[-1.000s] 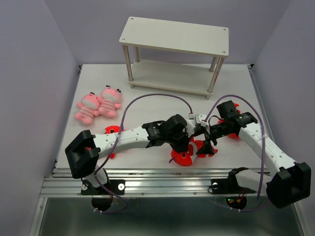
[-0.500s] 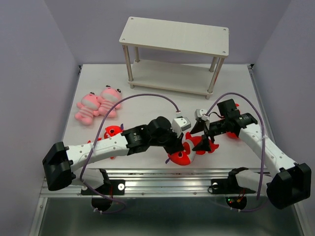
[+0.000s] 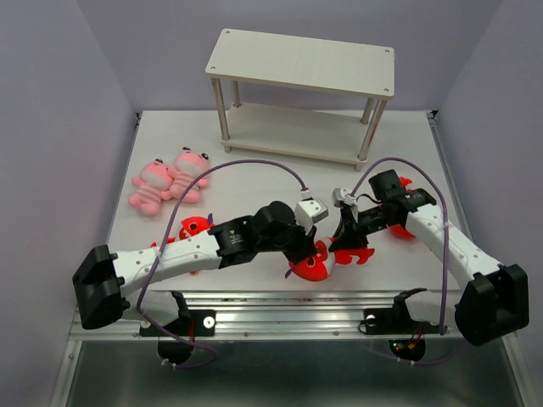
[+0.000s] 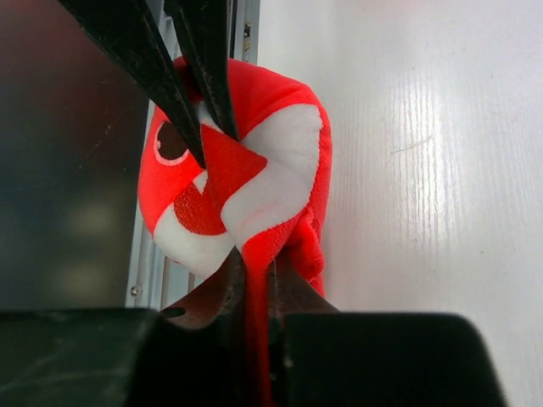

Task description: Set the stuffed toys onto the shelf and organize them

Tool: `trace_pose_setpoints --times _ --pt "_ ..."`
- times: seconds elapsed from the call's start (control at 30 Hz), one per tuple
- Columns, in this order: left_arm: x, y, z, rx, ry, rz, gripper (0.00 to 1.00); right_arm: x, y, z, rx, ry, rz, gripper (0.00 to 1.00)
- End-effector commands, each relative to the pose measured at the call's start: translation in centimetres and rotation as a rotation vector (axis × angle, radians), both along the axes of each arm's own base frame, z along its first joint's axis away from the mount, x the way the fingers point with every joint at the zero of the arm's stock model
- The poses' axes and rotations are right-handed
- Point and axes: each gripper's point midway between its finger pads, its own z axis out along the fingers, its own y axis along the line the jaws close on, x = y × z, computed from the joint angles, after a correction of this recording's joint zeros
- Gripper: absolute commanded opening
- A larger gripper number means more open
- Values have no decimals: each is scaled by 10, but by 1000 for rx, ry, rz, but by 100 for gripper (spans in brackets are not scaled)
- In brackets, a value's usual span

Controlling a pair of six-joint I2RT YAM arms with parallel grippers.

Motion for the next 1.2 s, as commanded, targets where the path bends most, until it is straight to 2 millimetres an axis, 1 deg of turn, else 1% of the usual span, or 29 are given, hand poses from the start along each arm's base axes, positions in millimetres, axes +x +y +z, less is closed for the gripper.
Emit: trace_pose_setpoints --times 0.0,0.03,0.07,0.13,0.17,0.23,0.27,0.33,0.37,0.4,0.43,0.47,0.5,0.53,0.57,0.6,0.63,0.67,0.73,0.77,0.83,0.87,0.9,0.93,0.97,1.03,1.07,1.1,1.17 --pt "25 -2 82 -244 -129 154 31 -1 0 9 -5 -6 -19 1" --pt "28 2 85 -258 -137 179 38 2 0 9 -10 -6 -43 1" --pt "37 9 90 -274 -153 248 51 7 1 14 -3 -28 -78 1" --pt "41 25 100 -309 -175 311 63 17 -1 15 -23 -51 -139 1" --pt "49 41 113 -345 -194 395 77 28 -2 18 -39 -64 -208 1" --pt "56 60 110 -346 -201 486 90 43 -4 20 -56 -84 -294 1" --pt "64 82 122 -379 -223 585 99 64 -8 25 -68 -104 -418 1" --pt "66 104 113 -368 -198 674 99 86 -13 30 -71 -130 -541 1" --pt "68 122 124 -407 -210 738 99 98 -13 39 -47 -152 -595 1" --pt "67 134 112 -371 -193 775 99 110 -17 40 -57 -170 -662 1" --pt "67 143 113 -372 -193 798 99 119 -19 44 -51 -169 -707 1" --pt "66 157 119 -397 -198 832 99 131 -20 50 -40 -175 -775 1" --pt "63 166 115 -386 -180 854 99 145 -23 54 -42 -186 -831 1" --pt "62 172 114 -391 -174 870 99 153 -22 56 -43 -194 -878 1" --pt "60 178 115 -402 -164 886 99 162 -16 64 -24 -229 -919 1" --pt "57 190 114 -411 -155 911 99 179 -24 67 -44 -255 -1035 1" --pt "55 194 113 -423 -143 921 99 183 -24 71 -38 -277 -1074 1" --pt "52 200 118 -469 -120 932 99 194 -21 78 -17 -298 -1121 1" --pt "49 204 111 -483 -97 942 99 206 -23 84 -30 -349 -1232 1" --pt "47 206 109 -505 -79 948 99 216 -20 91 -16 -397 -1295 1" --pt "46 207 107 -522 -62 956 99 226 -21 98 -3 -454 -1364 1" --pt "46 207 105 -522 -56 957 99 235 -22 110 46 -496 -1400 1" --pt "46 206 103 -523 -47 957 99 245 -29 108 25 -535 -1449 1" --pt "46 204 102 -518 -43 957 99 253 -29 120 81 -565 -1483 1" --pt "46 202 99 -507 -38 955 99 259 -32 122 77 -598 -1506 1" --pt "47 200 95 -495 -28 958 99 274 -36 119 79 -624 -1582 1" --pt "47 198 94 -487 -24 956 99 280 -39 127 114 -648 -1621 1" --pt "46 198 93 -483 -20 954 99 287 -37 117 102 -651 -1641 1" --pt "46 197 92 -479 -11 953 99 296 -39 119 137 -666 -1692 1"
